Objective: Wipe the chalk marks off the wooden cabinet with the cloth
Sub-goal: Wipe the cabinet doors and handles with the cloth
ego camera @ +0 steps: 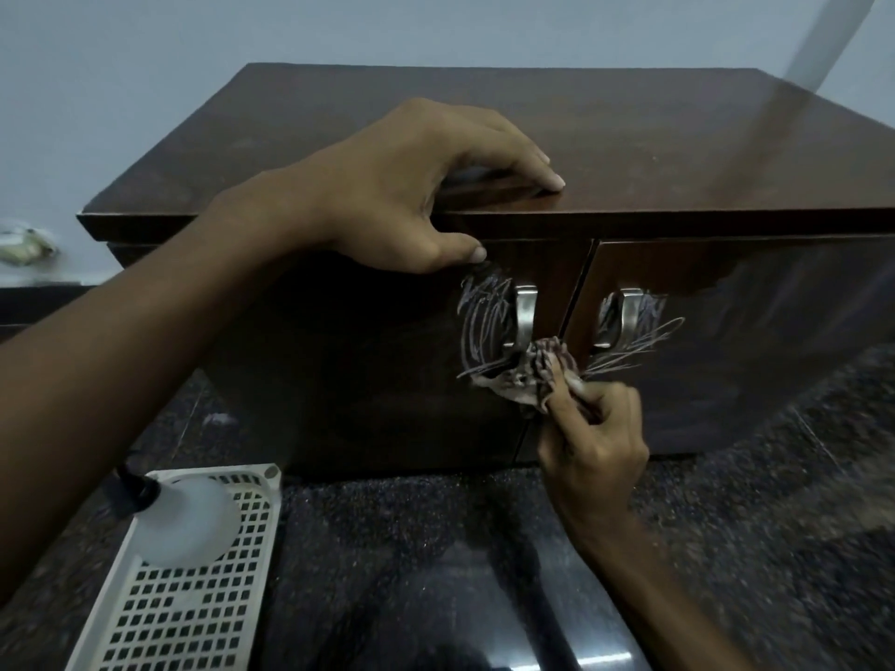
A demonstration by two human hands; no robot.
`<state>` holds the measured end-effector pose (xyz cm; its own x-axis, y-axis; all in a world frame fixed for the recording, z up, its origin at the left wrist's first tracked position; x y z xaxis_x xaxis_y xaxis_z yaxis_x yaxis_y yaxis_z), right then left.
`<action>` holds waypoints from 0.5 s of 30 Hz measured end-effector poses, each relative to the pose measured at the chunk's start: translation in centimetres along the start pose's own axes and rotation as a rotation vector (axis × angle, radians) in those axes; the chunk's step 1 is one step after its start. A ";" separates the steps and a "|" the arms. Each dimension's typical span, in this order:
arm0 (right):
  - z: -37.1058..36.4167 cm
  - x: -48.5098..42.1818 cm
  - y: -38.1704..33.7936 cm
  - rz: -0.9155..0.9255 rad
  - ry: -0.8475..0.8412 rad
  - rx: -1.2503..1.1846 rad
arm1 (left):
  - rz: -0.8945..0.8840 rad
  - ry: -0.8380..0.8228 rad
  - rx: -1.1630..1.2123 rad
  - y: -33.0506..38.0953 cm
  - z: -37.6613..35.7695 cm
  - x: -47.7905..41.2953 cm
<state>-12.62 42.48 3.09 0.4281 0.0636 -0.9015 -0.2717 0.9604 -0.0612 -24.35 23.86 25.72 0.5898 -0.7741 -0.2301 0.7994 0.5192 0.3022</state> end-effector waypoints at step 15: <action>1.2 -4.2 -0.6 -0.004 0.107 -0.014 | 0.023 -0.002 -0.031 -0.1 0.0 0.0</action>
<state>-13.17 42.00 7.43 0.3344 0.0301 -0.9420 -0.2824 0.9568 -0.0696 -24.43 23.76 25.68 0.6076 -0.7626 -0.2217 0.7890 0.5477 0.2785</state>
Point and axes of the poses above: each hand's wrist, its own x-axis away from the middle knuckle, its own z-axis out of the back of the hand, y = z × x, the point moved 1 cm from there along -x, towards the middle knuckle, and after that the axes turned 12 degrees about z, right-handed, at the moved point
